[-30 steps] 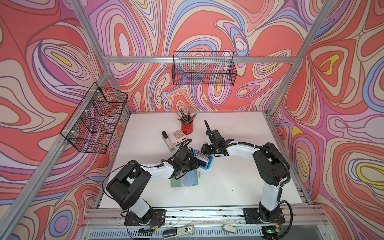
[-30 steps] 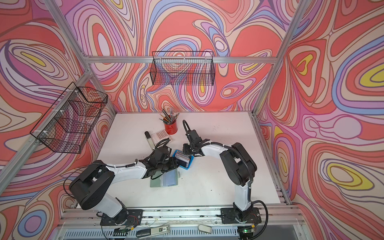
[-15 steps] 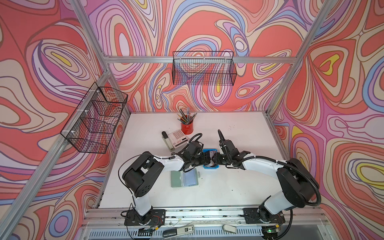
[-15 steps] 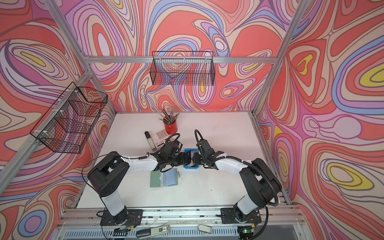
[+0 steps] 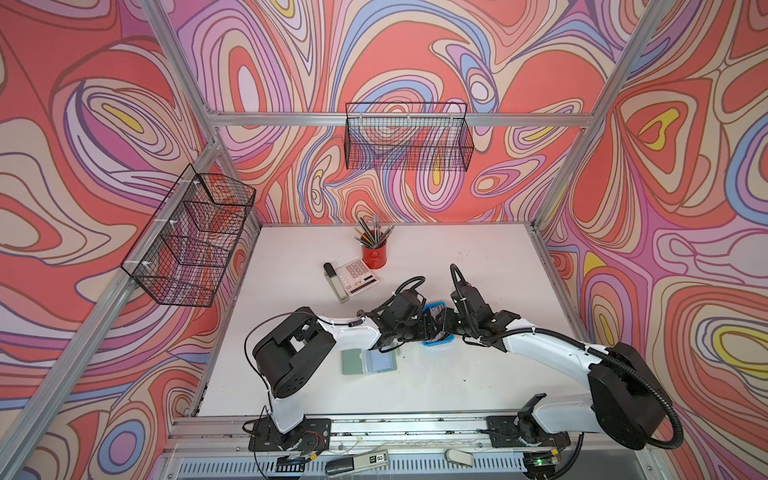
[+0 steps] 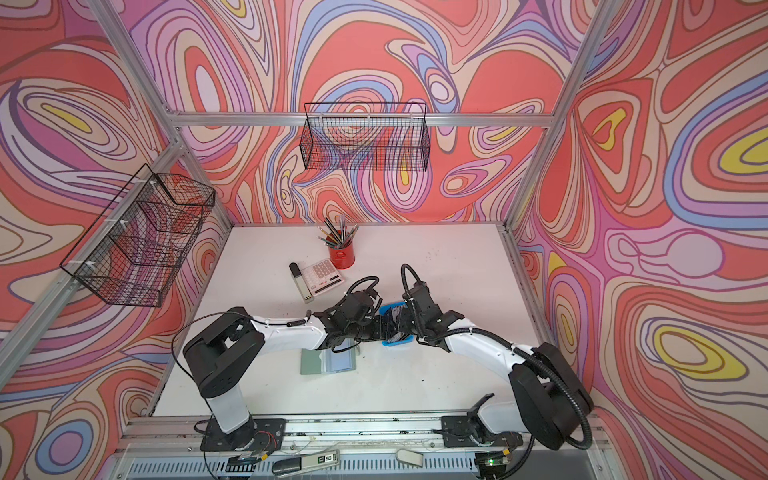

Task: Put the credit cards into the card holder

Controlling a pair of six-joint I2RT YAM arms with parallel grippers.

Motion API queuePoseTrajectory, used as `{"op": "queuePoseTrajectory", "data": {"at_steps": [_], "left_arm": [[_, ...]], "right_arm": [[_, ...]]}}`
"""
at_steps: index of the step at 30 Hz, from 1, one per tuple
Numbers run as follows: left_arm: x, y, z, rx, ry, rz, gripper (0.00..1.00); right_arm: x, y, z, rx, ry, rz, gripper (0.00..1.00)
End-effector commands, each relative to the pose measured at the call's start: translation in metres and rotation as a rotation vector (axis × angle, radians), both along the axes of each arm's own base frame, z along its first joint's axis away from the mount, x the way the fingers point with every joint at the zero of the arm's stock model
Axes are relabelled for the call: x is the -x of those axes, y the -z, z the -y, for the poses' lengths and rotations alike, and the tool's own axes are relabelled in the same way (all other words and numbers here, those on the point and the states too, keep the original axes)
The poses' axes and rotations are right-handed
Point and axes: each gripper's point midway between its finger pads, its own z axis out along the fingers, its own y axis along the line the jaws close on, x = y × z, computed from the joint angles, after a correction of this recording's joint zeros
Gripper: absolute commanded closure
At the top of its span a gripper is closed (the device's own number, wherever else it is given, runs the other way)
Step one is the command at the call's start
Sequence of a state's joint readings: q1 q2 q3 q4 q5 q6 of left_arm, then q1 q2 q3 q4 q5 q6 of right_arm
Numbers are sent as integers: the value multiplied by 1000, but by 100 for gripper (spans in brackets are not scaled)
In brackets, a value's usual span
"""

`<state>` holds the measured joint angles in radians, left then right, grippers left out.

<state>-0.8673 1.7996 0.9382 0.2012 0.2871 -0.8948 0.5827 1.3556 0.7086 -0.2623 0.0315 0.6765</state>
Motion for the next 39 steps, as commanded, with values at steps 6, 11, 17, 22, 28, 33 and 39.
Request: {"op": "queuePoseTrajectory", "data": {"at_steps": [6, 11, 17, 22, 28, 33, 39], "left_arm": [[-2, -45, -30, -78, -59, 106, 17], [4, -77, -87, -212, -158, 203, 20], [28, -71, -174, -399, -322, 228, 30], [50, -42, -219, -427, -403, 182, 41], [72, 1, -252, -406, -447, 105, 41], [79, 14, -267, -375, -487, 74, 43], [79, 21, -261, -339, -474, 65, 43]], "right_arm": [[5, -18, 26, 69, 70, 50, 42], [9, -63, 39, 86, 100, 144, 42], [46, -92, -28, -12, -3, 232, 42], [89, -81, -117, -51, -166, 240, 43], [114, -42, -184, -110, -280, 177, 44], [112, -12, -199, -52, -293, 127, 48], [100, 10, -195, -1, -255, 97, 46]]}}
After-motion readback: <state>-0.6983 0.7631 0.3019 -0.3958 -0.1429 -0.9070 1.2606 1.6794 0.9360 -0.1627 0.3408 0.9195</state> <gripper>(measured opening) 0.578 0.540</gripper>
